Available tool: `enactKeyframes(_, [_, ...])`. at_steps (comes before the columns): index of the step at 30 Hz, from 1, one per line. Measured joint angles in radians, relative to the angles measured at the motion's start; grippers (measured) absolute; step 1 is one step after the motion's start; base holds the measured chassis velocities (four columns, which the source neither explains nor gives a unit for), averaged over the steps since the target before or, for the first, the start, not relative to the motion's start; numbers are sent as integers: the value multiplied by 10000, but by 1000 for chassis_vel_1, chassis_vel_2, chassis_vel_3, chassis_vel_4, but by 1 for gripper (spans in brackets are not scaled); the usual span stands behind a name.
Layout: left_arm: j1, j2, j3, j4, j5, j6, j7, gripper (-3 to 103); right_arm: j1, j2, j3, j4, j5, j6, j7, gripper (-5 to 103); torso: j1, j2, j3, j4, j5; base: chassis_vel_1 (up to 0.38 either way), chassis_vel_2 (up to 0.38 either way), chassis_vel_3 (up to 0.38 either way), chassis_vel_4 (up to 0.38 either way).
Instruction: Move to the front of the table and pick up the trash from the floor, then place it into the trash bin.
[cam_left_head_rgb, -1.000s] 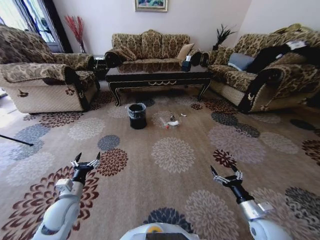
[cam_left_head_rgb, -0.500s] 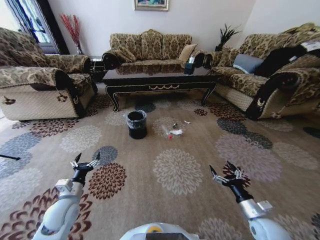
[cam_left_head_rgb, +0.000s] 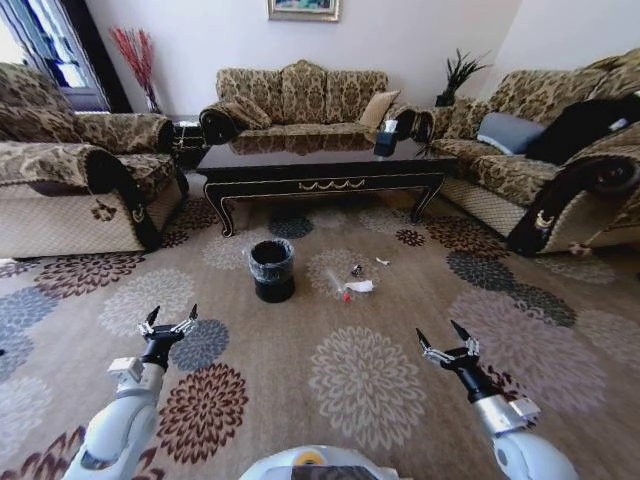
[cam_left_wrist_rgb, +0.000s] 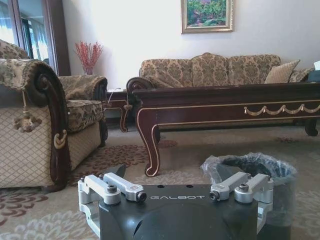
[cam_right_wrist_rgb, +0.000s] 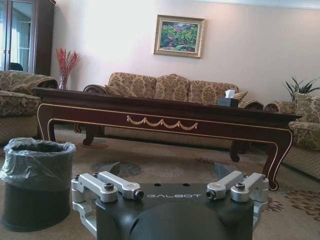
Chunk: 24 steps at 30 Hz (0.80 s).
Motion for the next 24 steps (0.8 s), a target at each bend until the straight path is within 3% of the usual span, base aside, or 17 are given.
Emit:
enactKeyframes(8, [-3,-4,11,26,17,12,-15,100,-17,17,5,13,-22,0,0,100,1,0,3,4,11,-254,268,267,-266])
enactKeyframes(12, [-2,-9,11,47,18,12,-16,100,-12,11,-2,29,-26,-6,1,100,0,0,4,1,-6,-244,254,264,-273])
enactKeyframes(14, [-9,-13,12,55,21,12,-15,100,-12,0,-10,39,-26,-23,1,100,1,0,5,1,12,-235,232,219,-249])
enactKeyframes(18, [-17,-22,23,66,23,12,-16,100,-12,-4,-17,53,1,-24,1,100,1,-1,6,2,-5,-190,184,189,-165])
enactKeyframes(24, [-19,-33,27,70,23,12,-17,100,-14,-10,-34,71,36,-9,-45,100,0,0,4,0,0,-115,70,124,-86])
